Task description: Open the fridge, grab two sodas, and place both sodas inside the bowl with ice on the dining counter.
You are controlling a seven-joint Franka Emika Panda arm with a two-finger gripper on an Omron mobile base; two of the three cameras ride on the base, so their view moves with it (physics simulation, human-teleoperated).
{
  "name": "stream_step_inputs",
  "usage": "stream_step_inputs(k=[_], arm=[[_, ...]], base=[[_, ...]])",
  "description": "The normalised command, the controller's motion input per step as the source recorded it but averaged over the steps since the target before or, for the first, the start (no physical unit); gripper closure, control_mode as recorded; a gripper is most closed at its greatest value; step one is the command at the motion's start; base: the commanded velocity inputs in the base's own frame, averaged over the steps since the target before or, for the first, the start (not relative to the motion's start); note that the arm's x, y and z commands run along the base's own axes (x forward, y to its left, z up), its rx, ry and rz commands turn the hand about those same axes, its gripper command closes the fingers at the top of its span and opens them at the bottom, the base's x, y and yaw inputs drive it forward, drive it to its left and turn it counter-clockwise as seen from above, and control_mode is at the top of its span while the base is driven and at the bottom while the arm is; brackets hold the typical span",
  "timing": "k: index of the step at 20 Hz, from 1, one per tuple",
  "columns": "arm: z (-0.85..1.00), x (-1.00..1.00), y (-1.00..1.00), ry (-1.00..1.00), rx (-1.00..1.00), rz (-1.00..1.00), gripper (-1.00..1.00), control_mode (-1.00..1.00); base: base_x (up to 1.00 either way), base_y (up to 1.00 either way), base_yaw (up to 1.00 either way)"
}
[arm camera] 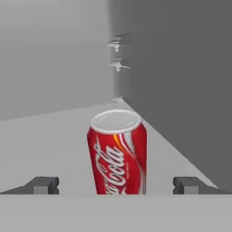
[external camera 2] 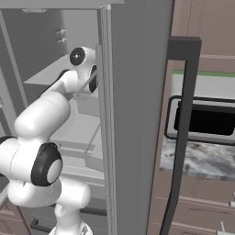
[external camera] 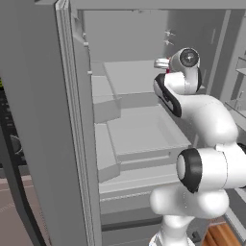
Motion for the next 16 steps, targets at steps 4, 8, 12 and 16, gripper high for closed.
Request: stream_step_inputs(k=[4,8,12,16], arm=[[0.00,0.12,-0.08,0.00,0.00,0.00,-1.00,-1.00],[-0.01,0.15,-0.04,0.00,0.00,0.00,-1.00,-1.00],[-0.04,0.17,-0.01,0.00,0.00,0.00,-1.00,-1.00],[-0.05,0.13,-0.01,0.00,0.00,0.00,-1.00,-1.00]], base=[[0.00,0.00,0.00],[0.00,0.00,0.00],[0.00,0.00,0.00],[0.00,0.00,0.00]])
